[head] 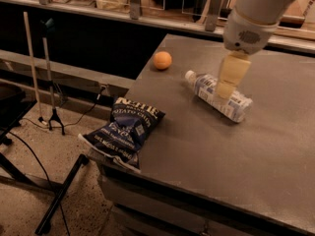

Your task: Pick blue plastic bottle

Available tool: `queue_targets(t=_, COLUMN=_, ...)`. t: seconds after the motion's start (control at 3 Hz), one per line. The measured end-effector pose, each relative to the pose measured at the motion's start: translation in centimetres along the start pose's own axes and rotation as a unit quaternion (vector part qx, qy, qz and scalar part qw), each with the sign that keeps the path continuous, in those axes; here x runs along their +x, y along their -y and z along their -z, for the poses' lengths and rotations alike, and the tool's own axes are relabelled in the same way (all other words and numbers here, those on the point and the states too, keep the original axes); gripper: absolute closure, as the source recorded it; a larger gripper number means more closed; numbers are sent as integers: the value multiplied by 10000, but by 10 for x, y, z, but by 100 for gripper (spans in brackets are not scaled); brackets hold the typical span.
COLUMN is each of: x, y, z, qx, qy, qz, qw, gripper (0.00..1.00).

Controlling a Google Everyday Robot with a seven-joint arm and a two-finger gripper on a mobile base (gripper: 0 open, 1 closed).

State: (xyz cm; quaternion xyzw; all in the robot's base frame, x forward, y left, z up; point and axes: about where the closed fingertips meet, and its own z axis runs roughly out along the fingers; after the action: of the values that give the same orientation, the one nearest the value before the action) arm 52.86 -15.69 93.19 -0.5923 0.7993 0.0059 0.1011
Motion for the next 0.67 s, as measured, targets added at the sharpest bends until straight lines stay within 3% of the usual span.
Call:
queue_targets(t=0.33, x=-25, y=24, z=-34, qx=-253, qy=-111, qz=-325, qw=9991, gripper=0)
queue_targets(t=0.67, x=-28, y=36, z=-51, qx=-212, qy=-68, qz=-595, qw=9980, gripper=0)
